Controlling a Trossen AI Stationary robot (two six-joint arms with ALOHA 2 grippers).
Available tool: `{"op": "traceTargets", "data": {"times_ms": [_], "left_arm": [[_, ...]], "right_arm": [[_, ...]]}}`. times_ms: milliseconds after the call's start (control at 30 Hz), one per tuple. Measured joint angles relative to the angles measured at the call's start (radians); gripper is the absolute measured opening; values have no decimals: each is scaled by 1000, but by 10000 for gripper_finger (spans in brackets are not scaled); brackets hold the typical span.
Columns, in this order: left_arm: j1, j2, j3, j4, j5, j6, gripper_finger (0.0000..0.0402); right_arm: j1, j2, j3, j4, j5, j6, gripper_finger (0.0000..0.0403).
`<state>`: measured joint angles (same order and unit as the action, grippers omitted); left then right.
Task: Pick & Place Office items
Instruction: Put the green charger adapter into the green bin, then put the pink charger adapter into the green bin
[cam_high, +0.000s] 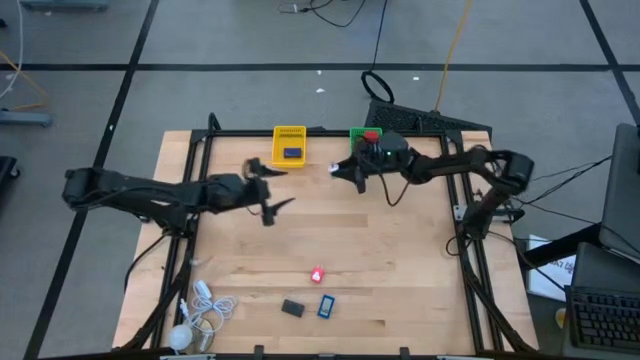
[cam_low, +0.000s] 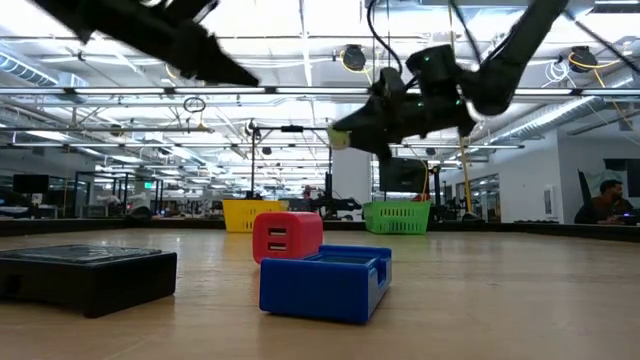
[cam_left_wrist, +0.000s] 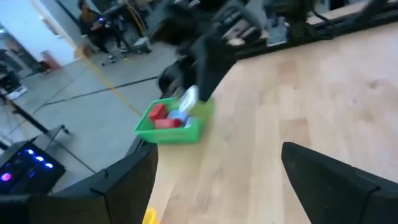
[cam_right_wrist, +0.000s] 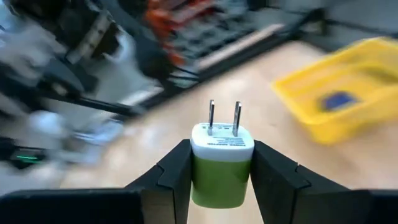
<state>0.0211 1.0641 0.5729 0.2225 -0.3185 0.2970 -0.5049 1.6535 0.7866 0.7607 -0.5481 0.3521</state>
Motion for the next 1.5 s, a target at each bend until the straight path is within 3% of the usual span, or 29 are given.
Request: {"op": "traceTargets", "data": {"times_ms": [200, 300, 367, 533, 733, 933, 1100, 1167, 1367, 1500], "left_arm": [[80, -196, -224, 227, 3, -3, 337], [110, -263, -316, 337, 3, -5, 342], [126, -294, -362, 394, 3, -5, 345], [142, -330, -410, 431, 5, -15, 344], [140, -332, -411, 434, 11, -38, 334], [135, -332, -411, 437, 31, -107, 328], [132, -331, -411, 438, 42, -262, 335], [132, -331, -411, 438, 49, -325, 338], [131, -331, -410, 433, 53, -389, 336], [131, -331, -410, 433, 53, -416, 331]], "right_arm": [[4, -193, -56, -309, 430, -213, 121], [1, -223, -96, -354, 615, -243, 121], [-8, -225, -129, -351, 677, -238, 121], [-20, -200, -186, -304, 688, -184, 121], [-25, -164, -209, -261, 838, -216, 121], [-46, -129, -209, -257, 835, -223, 121], [-48, -121, -210, -264, 835, -210, 121], [-48, -121, -210, -262, 834, -217, 143], [-41, -127, -210, -261, 832, -233, 262], [-11, -155, -209, -282, 830, -234, 305]]}}
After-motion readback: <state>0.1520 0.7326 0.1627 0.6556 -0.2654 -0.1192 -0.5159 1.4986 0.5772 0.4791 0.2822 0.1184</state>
